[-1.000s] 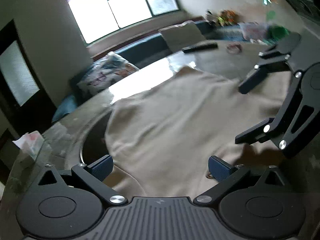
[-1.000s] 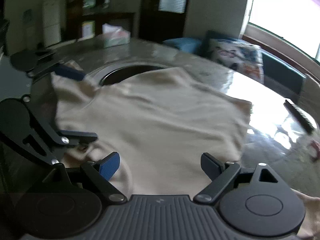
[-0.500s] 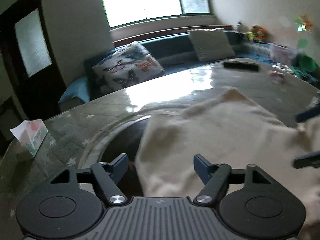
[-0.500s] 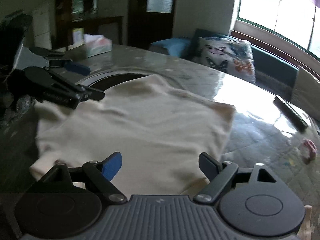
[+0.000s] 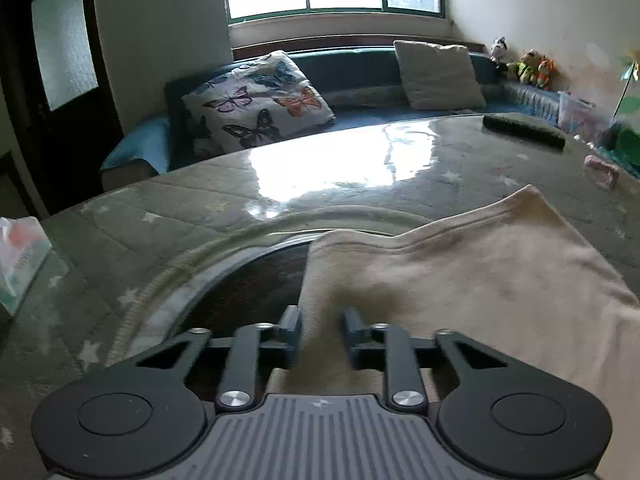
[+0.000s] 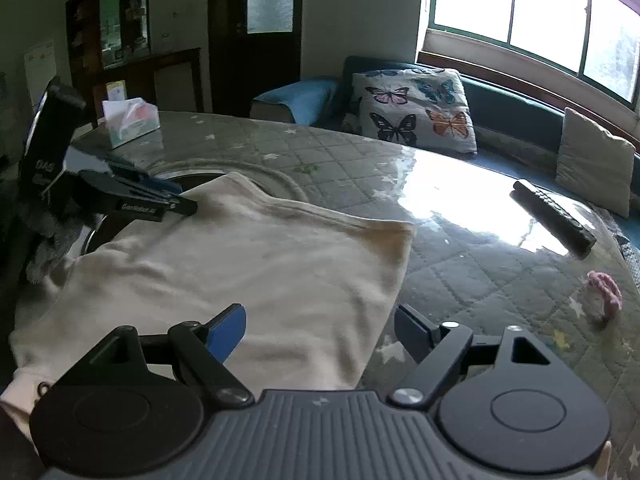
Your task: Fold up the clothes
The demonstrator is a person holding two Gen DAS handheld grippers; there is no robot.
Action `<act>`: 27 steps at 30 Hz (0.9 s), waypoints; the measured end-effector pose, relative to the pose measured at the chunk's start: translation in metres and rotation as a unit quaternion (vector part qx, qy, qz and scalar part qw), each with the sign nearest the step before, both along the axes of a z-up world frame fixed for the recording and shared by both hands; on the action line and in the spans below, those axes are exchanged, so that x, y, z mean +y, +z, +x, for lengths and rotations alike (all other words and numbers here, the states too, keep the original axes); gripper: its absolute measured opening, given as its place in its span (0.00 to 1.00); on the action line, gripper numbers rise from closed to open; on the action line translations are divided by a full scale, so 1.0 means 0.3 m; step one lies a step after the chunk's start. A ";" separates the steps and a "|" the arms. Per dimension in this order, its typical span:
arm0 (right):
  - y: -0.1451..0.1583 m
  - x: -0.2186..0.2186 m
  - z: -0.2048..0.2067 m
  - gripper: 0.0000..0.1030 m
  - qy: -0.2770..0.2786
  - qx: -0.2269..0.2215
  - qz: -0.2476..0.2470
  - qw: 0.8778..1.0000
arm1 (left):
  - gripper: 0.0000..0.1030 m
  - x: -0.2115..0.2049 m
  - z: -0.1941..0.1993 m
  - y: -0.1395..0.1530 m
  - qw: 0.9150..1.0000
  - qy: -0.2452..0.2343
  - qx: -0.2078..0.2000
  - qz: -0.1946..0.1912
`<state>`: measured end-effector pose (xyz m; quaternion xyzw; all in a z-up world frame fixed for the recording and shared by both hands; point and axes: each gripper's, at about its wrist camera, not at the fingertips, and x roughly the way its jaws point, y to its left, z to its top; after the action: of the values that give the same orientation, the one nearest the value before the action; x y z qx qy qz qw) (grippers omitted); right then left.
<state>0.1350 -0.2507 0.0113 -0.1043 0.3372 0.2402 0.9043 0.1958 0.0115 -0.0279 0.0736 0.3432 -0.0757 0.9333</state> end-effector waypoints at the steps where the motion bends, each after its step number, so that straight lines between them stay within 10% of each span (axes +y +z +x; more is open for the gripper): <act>1: -0.001 -0.004 0.005 0.81 -0.001 0.000 0.000 1.000 | 0.09 -0.006 -0.007 0.002 1.000 -0.002 -0.004 0.001; 14: 0.000 -0.011 0.055 0.80 -0.010 -0.006 0.008 1.000 | 0.22 -0.150 -0.205 0.036 0.985 -0.170 -0.032 0.015; 21: 0.005 -0.008 0.071 0.80 -0.011 -0.008 0.007 1.000 | 0.47 -0.109 -0.165 0.074 0.992 -0.117 -0.049 0.004; 27: -0.007 -0.008 0.104 0.80 -0.019 -0.004 0.005 1.000 | 0.35 -0.097 -0.107 0.037 0.995 -0.099 -0.027 0.000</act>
<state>0.1662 -0.2532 0.0092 -0.0946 0.3344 0.2243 0.9105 0.1636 -0.0177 -0.0168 0.1096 0.3093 -0.1660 0.9299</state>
